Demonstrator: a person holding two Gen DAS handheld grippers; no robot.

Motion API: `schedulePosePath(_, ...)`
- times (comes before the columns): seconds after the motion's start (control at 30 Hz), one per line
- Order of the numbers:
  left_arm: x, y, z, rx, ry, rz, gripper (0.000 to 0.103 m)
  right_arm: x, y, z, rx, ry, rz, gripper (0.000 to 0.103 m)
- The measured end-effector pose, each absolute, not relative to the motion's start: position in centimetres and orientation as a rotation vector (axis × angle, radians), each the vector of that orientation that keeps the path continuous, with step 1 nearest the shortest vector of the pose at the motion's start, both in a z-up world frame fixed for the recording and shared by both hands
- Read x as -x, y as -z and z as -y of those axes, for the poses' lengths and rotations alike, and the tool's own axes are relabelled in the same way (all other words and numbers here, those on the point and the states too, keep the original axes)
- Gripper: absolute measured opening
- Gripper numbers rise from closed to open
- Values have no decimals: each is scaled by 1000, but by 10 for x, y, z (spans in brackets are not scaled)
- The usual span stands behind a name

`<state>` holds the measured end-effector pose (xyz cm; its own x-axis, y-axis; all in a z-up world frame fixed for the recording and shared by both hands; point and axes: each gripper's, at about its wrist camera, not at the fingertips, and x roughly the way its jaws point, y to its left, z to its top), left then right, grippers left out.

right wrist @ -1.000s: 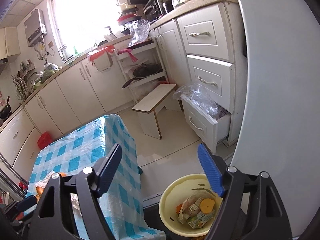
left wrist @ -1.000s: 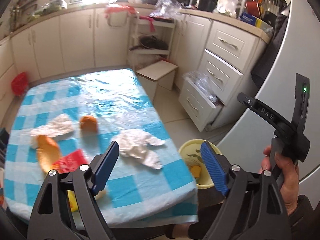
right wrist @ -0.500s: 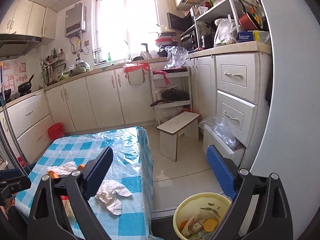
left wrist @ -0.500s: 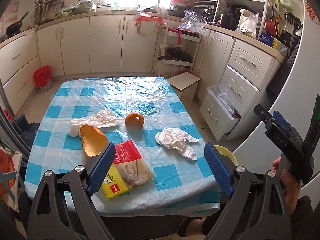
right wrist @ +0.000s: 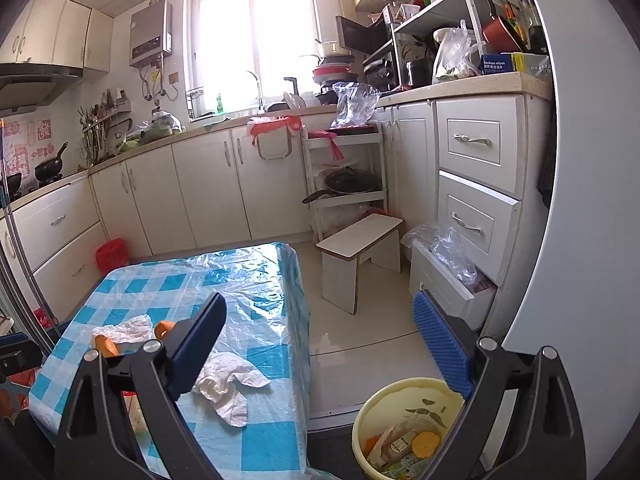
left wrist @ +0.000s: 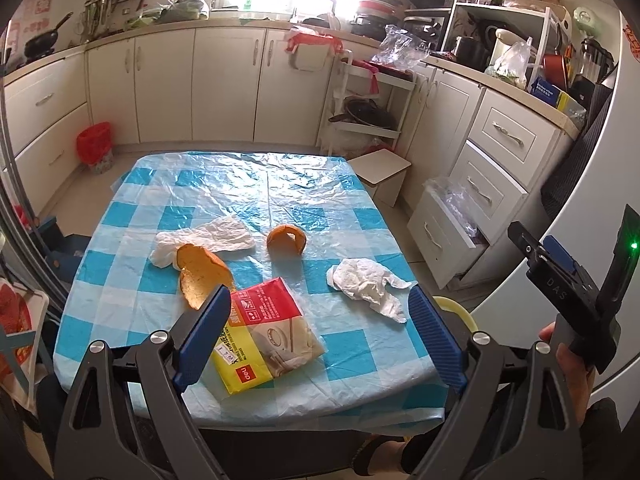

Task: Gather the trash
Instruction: 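Move both open grippers back over the table, then close the left gripper on the large orange peel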

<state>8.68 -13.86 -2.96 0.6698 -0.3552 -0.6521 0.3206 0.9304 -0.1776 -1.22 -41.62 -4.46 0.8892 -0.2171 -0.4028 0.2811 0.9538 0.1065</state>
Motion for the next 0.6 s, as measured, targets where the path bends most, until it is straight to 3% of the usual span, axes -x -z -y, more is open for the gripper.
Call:
schedulePosePath(0.23,-94,32,125,61,349,-742,86,10,47,413,-159,242,-411,91)
schedulePosePath(0.6,-145,64,26,210,119,-808,86,-13,62,385,-98,119,-525,91)
